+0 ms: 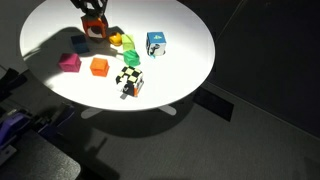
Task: Pick up the block with the number six on it and put it on the gray block
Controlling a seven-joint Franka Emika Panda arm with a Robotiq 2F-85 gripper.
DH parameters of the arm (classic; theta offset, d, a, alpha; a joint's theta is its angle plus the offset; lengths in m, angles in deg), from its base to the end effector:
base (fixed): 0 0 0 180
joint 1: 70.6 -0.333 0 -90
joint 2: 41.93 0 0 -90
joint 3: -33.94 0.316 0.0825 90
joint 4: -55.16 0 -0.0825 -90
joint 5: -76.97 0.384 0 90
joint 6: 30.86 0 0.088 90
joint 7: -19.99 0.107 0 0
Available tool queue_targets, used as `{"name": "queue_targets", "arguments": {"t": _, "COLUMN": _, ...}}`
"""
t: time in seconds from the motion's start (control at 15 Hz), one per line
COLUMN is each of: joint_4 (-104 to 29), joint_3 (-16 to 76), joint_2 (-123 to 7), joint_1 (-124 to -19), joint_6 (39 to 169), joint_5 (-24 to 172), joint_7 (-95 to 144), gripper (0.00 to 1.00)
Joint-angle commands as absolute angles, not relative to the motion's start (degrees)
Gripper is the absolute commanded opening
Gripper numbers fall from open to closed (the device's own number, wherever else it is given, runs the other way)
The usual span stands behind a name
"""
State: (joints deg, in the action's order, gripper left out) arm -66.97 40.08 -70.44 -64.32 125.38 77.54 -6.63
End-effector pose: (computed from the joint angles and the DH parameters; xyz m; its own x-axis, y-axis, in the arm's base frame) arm 0.5819 -0.0015 0.1808 0.8999 0.4209 0.1139 0.4242 -0.9055 -0.0055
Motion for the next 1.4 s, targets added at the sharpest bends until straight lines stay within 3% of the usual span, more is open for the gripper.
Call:
{"name": "queue_targets", "arguments": {"t": 0.0, "joint_4": -65.97, "joint_3": 39.2, "joint_2": -69.59, "joint_1": -65.84, "joint_6": 123.08, "joint_5": 75.59, "joint_7": -2.4, "gripper": 0.15}}
{"name": "queue_targets", "arguments": {"t": 0.53, "joint_4": -65.42, "joint_3": 37.98, "joint_2": -70.22, "joint_1": -68.99, "joint_6": 123.58, "joint_5": 75.23, "joint_7": 4.42, "gripper": 0.2}}
{"name": "queue_targets", "arguments": {"t": 0.67, "joint_4": -65.02, "joint_3": 37.77, "joint_2": -70.64, "joint_1": -69.51, "joint_6": 123.57, "joint_5": 75.27, "joint_7": 5.79, "gripper": 0.13}}
{"name": "queue_targets", "arguments": {"t": 1.33, "joint_4": -61.9, "joint_3": 37.83, "joint_2": -73.2, "joint_1": -70.29, "joint_6": 123.59, "joint_5": 76.23, "joint_7": 10.02, "gripper": 0.13}}
